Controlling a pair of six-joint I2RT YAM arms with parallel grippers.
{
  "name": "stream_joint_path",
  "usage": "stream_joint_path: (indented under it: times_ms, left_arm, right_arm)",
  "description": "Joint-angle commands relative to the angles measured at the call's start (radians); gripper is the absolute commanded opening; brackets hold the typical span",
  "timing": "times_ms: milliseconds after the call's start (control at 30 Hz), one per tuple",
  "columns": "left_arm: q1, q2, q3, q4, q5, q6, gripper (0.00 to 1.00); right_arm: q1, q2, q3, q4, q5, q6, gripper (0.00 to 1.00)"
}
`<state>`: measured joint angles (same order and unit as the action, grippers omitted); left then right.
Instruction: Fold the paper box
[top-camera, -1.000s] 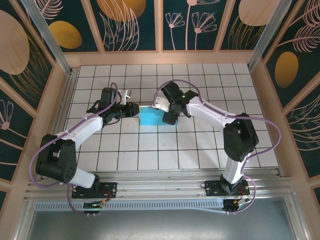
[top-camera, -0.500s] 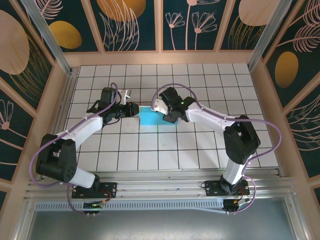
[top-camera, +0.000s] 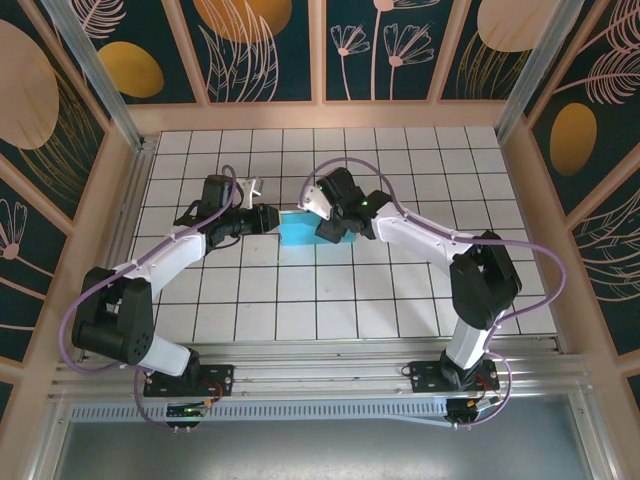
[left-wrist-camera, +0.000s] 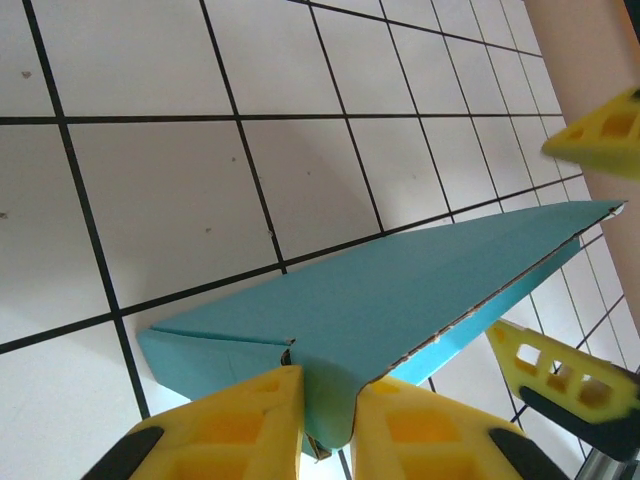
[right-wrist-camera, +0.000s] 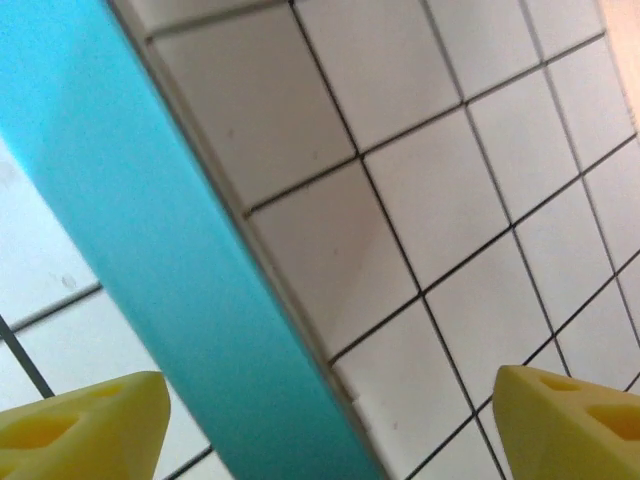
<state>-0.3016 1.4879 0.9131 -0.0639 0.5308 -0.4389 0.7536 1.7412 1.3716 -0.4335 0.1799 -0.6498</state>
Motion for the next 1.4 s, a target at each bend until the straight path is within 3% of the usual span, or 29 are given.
stream_joint_path:
  times_ms: [0,133,267,467,567,667,867,1033,1367]
  left_arm:
    - [-0.006,0.025,0.008,-0.045,0.014,-0.007,0.19]
    - [-0.007,0.031,0.012,-0.045,0.017,-0.006,0.19]
    - [-0.007,0.041,0.026,-0.049,0.018,-0.006,0.19]
    - [-0.006,0.049,0.041,-0.059,0.022,-0.002,0.19]
    - [-0.007,0.051,0.047,-0.067,0.023,0.004,0.19]
    - [-0.008,0.048,0.050,-0.073,0.023,0.006,0.19]
    - [-0.005,0.053,0.054,-0.077,0.021,0.008,0.19]
    - [-0.007,0.056,0.054,-0.076,0.024,0.008,0.18]
    - [-0.007,0.054,0.053,-0.076,0.024,0.006,0.19]
  right_arm:
    - [-0.003,-0.062,0.063,-0.012,-0.092,0.065,0.93]
    - [-0.018,-0.111,0.078,-0.026,-0.160,0.107,0.95]
    - [-0.091,-0.218,0.051,0.000,-0.322,0.230,0.91]
    - [-0.476,-0.432,-0.203,0.126,-0.832,0.446,0.75]
    - [-0.658,-0.441,-0.295,0.154,-1.047,0.467,0.69]
    - [-0.748,-0.385,-0.314,0.133,-1.183,0.469,0.63]
    - [-0.729,-0.295,-0.342,0.222,-1.273,0.511,0.51]
    - [-0.680,-0.207,-0.321,0.247,-1.290,0.527,0.48]
    - [-0.613,-0.116,-0.265,0.225,-1.218,0.482,0.41]
